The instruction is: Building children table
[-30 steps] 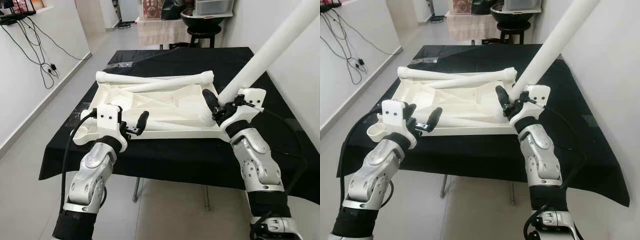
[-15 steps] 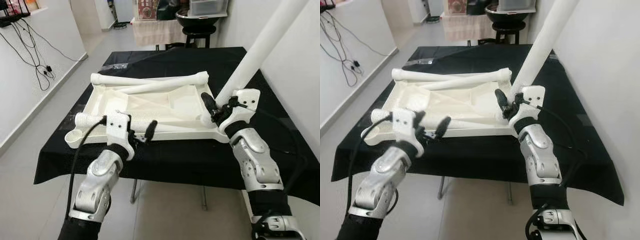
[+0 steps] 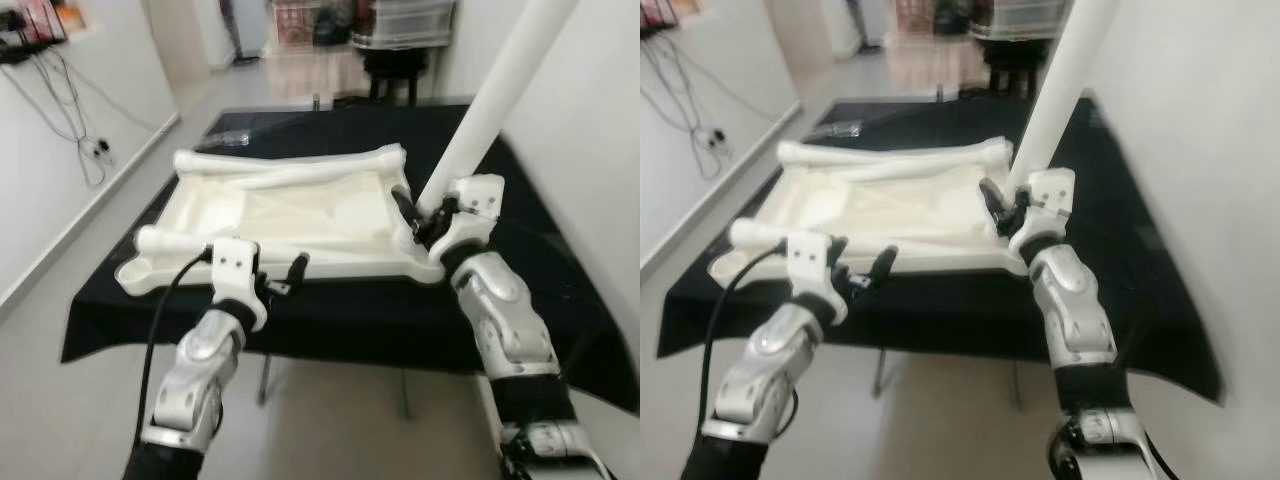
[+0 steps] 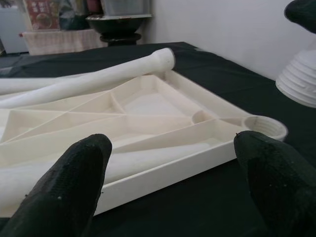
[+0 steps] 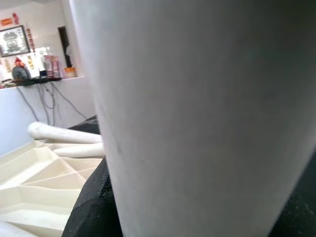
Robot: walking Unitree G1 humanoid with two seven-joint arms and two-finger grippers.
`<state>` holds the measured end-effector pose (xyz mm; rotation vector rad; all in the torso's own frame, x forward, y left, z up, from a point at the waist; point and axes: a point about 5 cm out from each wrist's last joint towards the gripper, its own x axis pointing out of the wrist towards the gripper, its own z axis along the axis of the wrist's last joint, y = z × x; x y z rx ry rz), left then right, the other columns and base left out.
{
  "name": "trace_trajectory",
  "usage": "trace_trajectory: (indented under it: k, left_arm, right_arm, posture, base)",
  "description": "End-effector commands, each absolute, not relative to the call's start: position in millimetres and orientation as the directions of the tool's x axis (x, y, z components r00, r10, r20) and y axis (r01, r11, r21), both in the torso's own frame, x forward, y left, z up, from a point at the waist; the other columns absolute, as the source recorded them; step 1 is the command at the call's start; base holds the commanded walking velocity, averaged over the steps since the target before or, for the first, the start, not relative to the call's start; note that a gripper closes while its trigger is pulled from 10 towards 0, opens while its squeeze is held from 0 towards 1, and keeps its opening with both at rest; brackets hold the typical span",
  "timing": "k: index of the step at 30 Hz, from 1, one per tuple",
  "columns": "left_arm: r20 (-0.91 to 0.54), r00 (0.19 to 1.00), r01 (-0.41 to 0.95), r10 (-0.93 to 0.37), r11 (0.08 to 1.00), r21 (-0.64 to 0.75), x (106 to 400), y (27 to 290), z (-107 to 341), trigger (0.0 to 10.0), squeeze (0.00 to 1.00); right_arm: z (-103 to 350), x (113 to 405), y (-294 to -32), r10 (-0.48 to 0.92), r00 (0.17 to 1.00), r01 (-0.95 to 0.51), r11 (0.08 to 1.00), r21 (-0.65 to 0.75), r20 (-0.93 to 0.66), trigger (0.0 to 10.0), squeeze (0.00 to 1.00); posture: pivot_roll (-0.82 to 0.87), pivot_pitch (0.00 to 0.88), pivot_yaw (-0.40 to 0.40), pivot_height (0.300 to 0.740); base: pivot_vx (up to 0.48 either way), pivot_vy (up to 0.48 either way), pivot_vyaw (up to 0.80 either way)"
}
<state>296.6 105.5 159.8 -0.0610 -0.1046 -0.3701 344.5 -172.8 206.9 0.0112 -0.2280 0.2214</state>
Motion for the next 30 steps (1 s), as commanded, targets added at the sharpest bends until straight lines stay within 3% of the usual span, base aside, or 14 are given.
trace_trajectory:
  k: [1, 4, 12, 21, 30]
  left_arm:
    - [0.079, 0.943, 0.324, -0.323, 0.946, -0.006, 296.6, 114.8, 150.7, 10.0, 0.00]
    - [0.074, 0.946, 0.317, -0.317, 0.948, 0.003, 295.5, 115.5, 148.4, 10.0, 0.00]
    - [0.071, 0.949, 0.310, -0.308, 0.951, -0.008, 294.8, 116.2, 146.7, 10.0, 0.00]
    - [0.088, 0.941, 0.331, -0.327, 0.943, -0.035, 294.9, 115.0, 148.2, 10.0, 0.00]
    - [0.105, 0.931, 0.355, -0.350, 0.934, -0.039, 294.8, 113.4, 154.1, 10.0, 0.00]
  right_arm:
    - [208.0, 345.8, -163.6, 0.249, 0.941, -0.255, 0.967, -0.007, 0.230, 10.0, 0.00]
    - [207.4, 345.5, -162.4, 0.263, 0.940, -0.262, 0.964, -0.035, 0.218, 10.0, 0.00]
    - [209.8, 342.0, -157.2, 0.312, 0.918, -0.308, 0.950, -0.059, 0.245, 10.0, 0.00]
    - [207.5, 342.2, -153.2, 0.332, 0.919, -0.314, 0.942, -0.115, 0.213, 10.0, 0.00]
    - [207.5, 341.5, -152.3, 0.329, 0.916, -0.318, 0.944, -0.086, 0.231, 10.0, 0.00]
  posture:
    - [-0.04, 0.016, 0.038, 0.740]
    - [-0.04, 0.018, 0.039, 0.740]
    - [-0.04, 0.023, 0.038, 0.740]
    - [-0.05, 0.030, 0.029, 0.740]
    - [-0.05, 0.034, 0.039, 0.740]
  base:
    - [0.000, 0.000, 0.00]
    - [0.000, 0.000, 0.00]
    - [0.000, 0.000, -0.73]
    - [0.000, 0.000, 0.00]
    - [0.408, 0.000, -0.32]
